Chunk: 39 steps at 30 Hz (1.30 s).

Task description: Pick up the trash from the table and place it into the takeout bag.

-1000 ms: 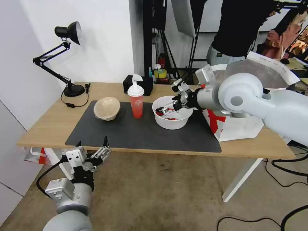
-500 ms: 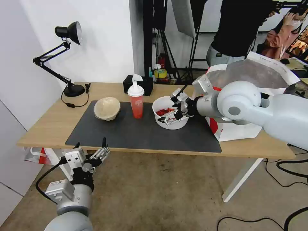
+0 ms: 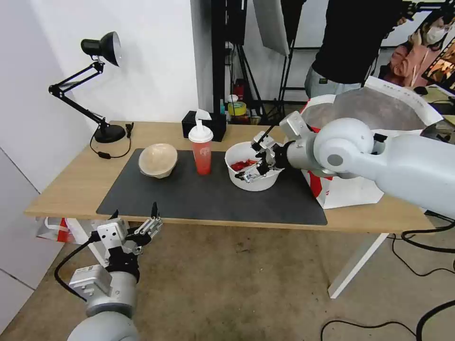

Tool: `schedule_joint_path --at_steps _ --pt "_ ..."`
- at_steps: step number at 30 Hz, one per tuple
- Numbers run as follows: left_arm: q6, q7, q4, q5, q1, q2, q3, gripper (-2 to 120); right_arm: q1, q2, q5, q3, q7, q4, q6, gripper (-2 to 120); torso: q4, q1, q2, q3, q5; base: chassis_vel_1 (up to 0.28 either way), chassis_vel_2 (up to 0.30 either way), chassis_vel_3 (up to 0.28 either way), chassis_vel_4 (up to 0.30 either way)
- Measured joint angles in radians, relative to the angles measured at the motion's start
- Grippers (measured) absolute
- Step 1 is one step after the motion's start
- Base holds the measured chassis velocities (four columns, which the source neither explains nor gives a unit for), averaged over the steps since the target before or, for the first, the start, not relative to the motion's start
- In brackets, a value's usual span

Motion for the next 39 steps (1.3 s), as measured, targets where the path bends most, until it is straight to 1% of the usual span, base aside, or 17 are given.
schedule_joint_path --at_steps 5,15,27,39 --pt "0.000 0.000 0.003 -0.004 -0.006 0.006 -0.002 100 -0.016 0.027 -0.016 0.008 -0.015 -0.054 0.000 100 -0.0001 0.000 0.000 0.000 0.0000 0.000 0.000 0.000 0.000" --pt "0.000 0.000 0.017 -0.006 -0.023 -0.001 0.002 100 -0.038 0.090 -0.032 0.011 -0.012 -0.119 0.000 100 0.0000 0.000 0.000 0.000 -0.0001 0.000 0.000 0.000 0.000" --pt "0.002 0.000 0.016 -0.011 -0.029 0.003 0.000 100 -0.053 0.148 -0.035 0.012 0.009 -0.157 0.000 100 0.0000 0.000 0.000 0.000 -0.0001 0.000 0.000 0.000 0.000" --pt "0.002 0.000 0.016 -0.014 -0.033 -0.001 0.003 100 -0.054 0.206 -0.031 -0.013 0.048 -0.197 0.000 100 0.0000 0.000 0.000 0.000 0.0000 0.000 0.000 0.000 0.000"
